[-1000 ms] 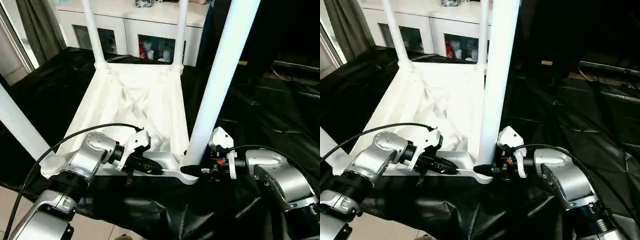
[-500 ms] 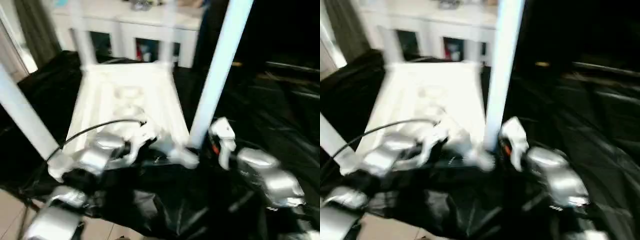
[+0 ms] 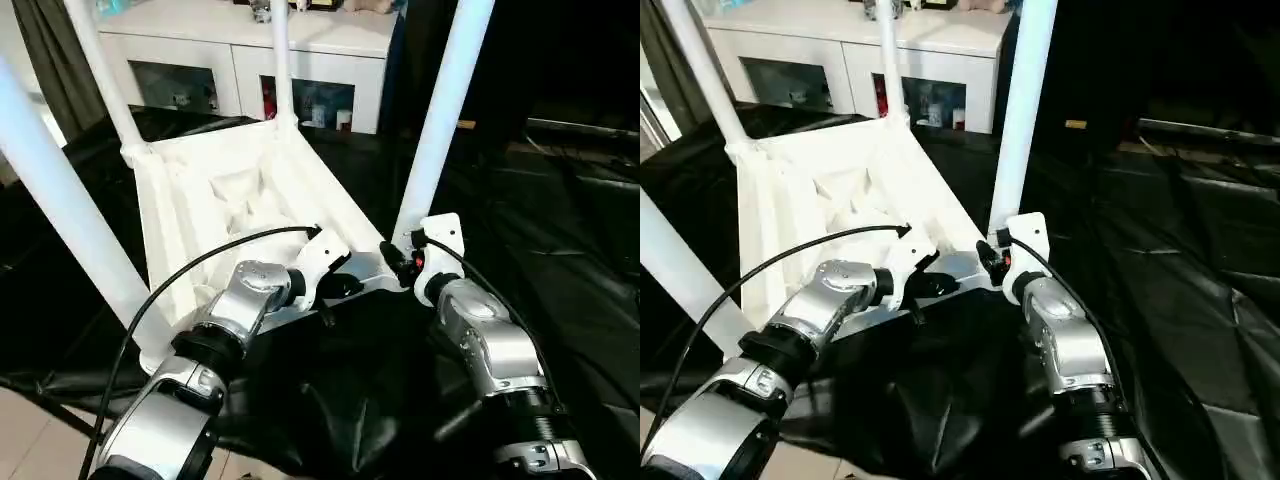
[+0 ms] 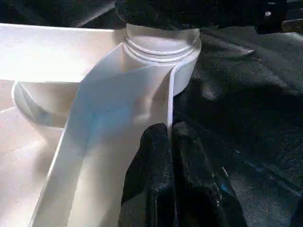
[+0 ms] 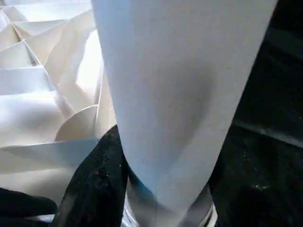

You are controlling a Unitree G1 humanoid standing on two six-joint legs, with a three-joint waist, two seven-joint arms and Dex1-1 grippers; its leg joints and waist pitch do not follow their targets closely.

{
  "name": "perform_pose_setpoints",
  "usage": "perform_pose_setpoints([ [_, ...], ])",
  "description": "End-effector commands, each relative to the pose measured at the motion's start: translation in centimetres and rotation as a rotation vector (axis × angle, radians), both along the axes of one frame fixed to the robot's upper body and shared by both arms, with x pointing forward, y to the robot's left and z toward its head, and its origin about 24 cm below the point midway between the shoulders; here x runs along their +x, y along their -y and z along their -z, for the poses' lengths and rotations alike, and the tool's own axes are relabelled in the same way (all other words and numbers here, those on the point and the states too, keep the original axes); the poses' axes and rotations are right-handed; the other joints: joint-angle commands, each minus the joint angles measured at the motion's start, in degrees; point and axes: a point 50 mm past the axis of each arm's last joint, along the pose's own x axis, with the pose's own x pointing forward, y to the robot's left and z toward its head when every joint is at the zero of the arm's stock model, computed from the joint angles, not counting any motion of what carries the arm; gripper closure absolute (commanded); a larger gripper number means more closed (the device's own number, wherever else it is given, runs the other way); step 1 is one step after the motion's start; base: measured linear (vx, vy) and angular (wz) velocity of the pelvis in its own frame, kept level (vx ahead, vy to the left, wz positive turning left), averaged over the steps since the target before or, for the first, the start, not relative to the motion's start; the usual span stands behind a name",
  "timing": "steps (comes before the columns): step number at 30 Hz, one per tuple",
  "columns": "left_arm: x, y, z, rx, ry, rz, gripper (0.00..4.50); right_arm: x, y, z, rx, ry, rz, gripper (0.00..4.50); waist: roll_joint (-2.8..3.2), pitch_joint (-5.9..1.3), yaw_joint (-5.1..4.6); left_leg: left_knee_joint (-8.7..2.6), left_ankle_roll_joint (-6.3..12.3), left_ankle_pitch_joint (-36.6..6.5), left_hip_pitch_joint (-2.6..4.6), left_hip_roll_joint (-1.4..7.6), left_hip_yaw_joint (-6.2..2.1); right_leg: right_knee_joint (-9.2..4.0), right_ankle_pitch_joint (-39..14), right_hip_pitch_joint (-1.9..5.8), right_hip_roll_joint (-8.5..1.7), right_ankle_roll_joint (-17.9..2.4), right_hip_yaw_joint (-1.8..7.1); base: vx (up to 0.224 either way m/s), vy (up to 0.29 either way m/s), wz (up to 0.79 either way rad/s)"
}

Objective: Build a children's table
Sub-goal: Rotate leg to tighten

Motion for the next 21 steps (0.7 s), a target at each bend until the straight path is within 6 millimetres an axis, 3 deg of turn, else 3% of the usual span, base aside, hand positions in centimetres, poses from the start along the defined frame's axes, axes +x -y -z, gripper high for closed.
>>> perform_pose_setpoints([
  [1,0.3,1.0,-0.7,-0.011,0.035,0.007,4.50,-1.6,-4.6,1.3,0.115,-0.096,-0.247,2.01,-0.37,-2.59,-0.09,-4.12,-0.47,-18.0,0.13,1.71,-0.56,-4.34,-16.5,2.04,-3.16,-9.1,2.31,0.000,0.000,0.00],
  [2,0.1,0.5,-0.6,-0.010,0.021,0.048,4.50,-1.8,-4.3,0.8,0.128,-0.081,-0.325,1.85,-0.26,-2.57,-0.03,-4.13,-0.42,-18.0,0.09,1.73,-0.61,-4.30,-16.9,2.05,-3.23,-9.0,2.31,0.000,0.000,0.00],
  [3,-0.1,0.0,-0.5,-0.007,0.006,0.077,4.50,-2.1,-4.0,0.4,0.122,-0.074,-0.406,1.69,-0.83,-2.55,0.17,-4.16,0.52,-17.8,-0.04,1.84,-0.57,-4.36,-17.1,2.22,-3.21,-8.6,2.33,0.000,0.000,0.00],
  [4,-0.4,-0.4,-0.4,-0.007,-0.005,0.110,4.50,-2.4,-3.6,0.1,0.099,-0.063,-0.489,1.69,-0.89,-2.51,0.21,-4.20,0.67,-17.3,-0.14,1.92,-0.65,-4.21,-16.7,2.24,-3.23,-8.6,2.33,0.000,0.000,0.00],
  [5,-0.4,-0.4,-0.4,-0.007,-0.005,0.110,4.50,-2.4,-3.6,0.1,0.099,-0.063,-0.489,1.69,-0.67,-2.62,0.39,-4.08,1.03,-16.1,-0.19,2.00,-0.62,-4.06,-15.1,2.33,-3.31,-8.8,2.36,0.000,0.000,0.00],
  [6,-0.6,-0.7,-0.4,-0.009,-0.015,0.137,4.50,-2.6,-3.1,-0.1,0.088,-0.056,-0.537,1.69,-1.06,-2.61,0.30,-4.03,1.18,-15.5,-0.26,2.02,-0.55,-3.98,-14.3,2.27,-3.36,-9.2,2.36,0.000,0.000,0.00],
  [8,-0.7,-1.0,-0.4,-0.010,-0.023,0.159,4.50,-2.8,-2.8,-0.3,0.089,-0.055,-0.568,1.69,-0.89,-2.66,0.34,-3.84,1.37,-14.2,-0.23,1.99,-0.41,-3.74,-12.7,2.17,-3.40,-10.2,2.37,0.000,0.000,0.00],
  [10,-1.2,-1.7,-0.6,-0.020,-0.047,0.223,4.50,-3.1,-1.9,-0.9,0.083,-0.050,-0.647,1.69,-1.56,-2.67,0.52,-3.78,1.95,-12.7,-0.33,1.98,-0.39,-3.57,-12.0,2.53,-3.47,-10.8,2.25,0.000,0.000,0.00],
  [11,-1.7,-2.3,-0.7,-0.033,-0.063,0.285,4.50,-3.5,-1.2,-1.2,0.074,-0.052,-0.716,1.69,-1.10,-2.74,0.68,-3.67,2.74,-12.1,-0.34,2.23,-0.43,-3.26,-10.9,2.48,-3.58,-11.4,2.27,0.000,0.000,0.00],
  [12,-2.3,-3.0,-0.9,-0.047,-0.089,0.349,4.50,-4.0,-0.6,-1.5,0.054,-0.061,-0.794,1.69,-1.36,-2.85,0.64,-3.50,3.07,-11.4,-0.34,2.17,-0.26,-3.23,-9.7,2.55,-3.42,-11.6,2.28,0.000,0.000,0.00],
  [16,-3.5,-4.7,-0.9,-0.042,-0.161,0.458,4.50,-5.2,1.0,-1.6,0.005,-0.124,-0.957,1.69,-1.47,-3.12,1.20,-2.77,4.98,-7.6,-0.38,2.33,0.10,-2.06,-2.6,2.30,-3.11,-14.4,2.15,0.000,0.000,0.00],
  [20,-4.1,-5.5,-0.8,-0.036,-0.194,0.493,4.50,-5.6,1.4,-1.6,-0.024,-0.149,-1.002,1.69,-1.08,-3.02,2.16,-2.47,5.09,-7.8,-0.36,2.52,0.21,-1.80,-2.4,1.70,-3.07,-15.4,2.20,0.000,0.000,0.00],
  [21,-4.3,-5.8,-0.8,-0.036,-0.209,0.508,4.50,-5.6,1.5,-1.5,-0.035,-0.157,-1.015,1.69,-1.60,-2.81,2.07,-2.67,4.45,-9.4,-0.50,2.49,0.19,-2.00,-4.8,1.76,-3.06,-14.9,2.21,0.000,0.000,0.00],
])
